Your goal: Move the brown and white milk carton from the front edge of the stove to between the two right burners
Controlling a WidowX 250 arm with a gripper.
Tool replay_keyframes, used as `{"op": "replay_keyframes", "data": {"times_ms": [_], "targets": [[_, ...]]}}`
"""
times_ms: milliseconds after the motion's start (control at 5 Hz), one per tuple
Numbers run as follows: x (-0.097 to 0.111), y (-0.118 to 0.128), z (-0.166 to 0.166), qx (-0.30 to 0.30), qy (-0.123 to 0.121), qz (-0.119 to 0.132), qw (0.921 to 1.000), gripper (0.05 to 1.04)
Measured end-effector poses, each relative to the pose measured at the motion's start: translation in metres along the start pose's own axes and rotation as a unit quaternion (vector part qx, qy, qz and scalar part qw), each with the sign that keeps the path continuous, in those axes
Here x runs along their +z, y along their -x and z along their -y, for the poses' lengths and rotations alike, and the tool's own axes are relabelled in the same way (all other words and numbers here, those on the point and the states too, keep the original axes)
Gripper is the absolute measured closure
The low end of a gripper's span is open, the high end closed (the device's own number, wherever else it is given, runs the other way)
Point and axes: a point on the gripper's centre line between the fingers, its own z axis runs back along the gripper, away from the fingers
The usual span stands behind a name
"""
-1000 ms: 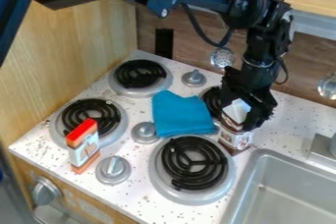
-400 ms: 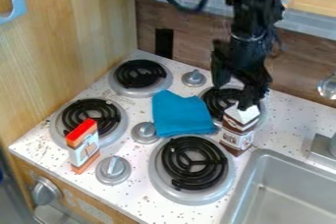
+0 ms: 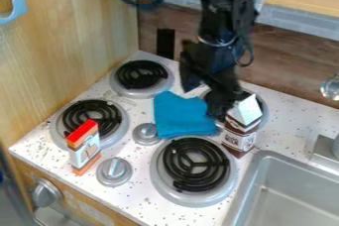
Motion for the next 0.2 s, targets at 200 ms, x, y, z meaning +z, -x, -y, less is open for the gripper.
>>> {"op": "replay_keyframes", "data": {"times_ms": [200], "targets": [[0.0187,0.0481,-0.0049,0.047,0.010,0.021,0.9986,0.082]]}}
